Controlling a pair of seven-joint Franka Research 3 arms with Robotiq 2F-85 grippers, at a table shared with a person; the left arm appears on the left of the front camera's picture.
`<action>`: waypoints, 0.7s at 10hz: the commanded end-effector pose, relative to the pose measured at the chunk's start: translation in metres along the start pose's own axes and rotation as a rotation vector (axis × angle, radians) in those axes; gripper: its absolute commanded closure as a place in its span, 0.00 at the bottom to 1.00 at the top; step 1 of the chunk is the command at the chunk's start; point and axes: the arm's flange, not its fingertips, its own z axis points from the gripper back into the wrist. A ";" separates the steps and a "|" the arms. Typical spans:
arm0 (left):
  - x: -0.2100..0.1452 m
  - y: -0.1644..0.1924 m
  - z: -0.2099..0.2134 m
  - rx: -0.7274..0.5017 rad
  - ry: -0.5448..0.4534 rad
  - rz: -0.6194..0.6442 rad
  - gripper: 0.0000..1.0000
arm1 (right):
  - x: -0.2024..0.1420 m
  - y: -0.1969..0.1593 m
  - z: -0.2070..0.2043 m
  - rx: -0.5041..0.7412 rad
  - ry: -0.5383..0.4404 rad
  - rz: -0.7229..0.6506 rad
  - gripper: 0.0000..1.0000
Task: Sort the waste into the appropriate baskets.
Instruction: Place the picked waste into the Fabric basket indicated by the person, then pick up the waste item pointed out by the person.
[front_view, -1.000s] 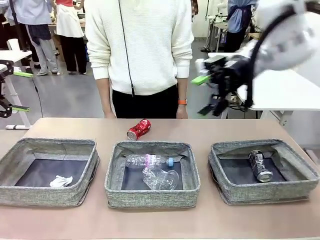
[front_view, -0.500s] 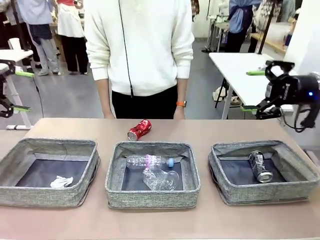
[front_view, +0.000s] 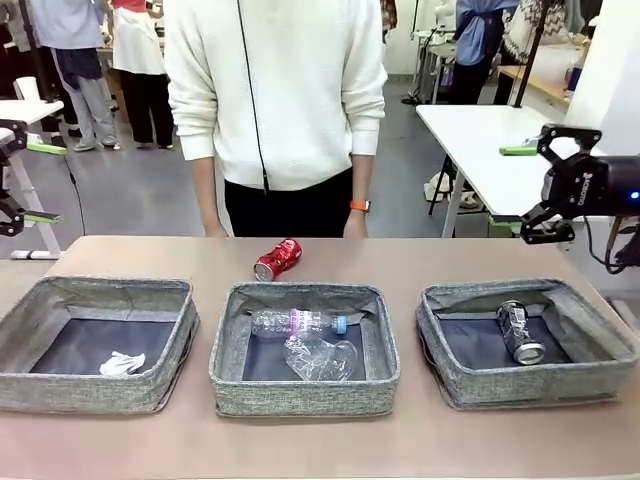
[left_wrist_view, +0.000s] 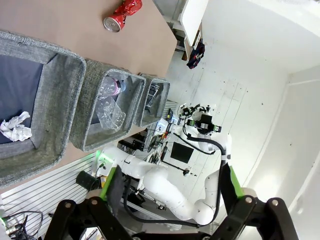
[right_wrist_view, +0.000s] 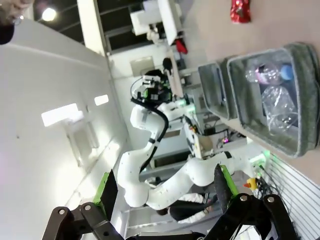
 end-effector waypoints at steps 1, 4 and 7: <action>-0.003 -0.001 0.001 0.008 0.000 0.000 0.00 | 0.009 0.005 0.004 0.009 0.023 0.013 0.00; -0.003 -0.001 0.001 0.008 0.000 0.000 0.00 | 0.009 0.005 0.004 0.009 0.023 0.013 0.00; -0.003 -0.001 0.001 0.008 0.000 0.000 0.00 | 0.009 0.005 0.004 0.009 0.023 0.013 0.00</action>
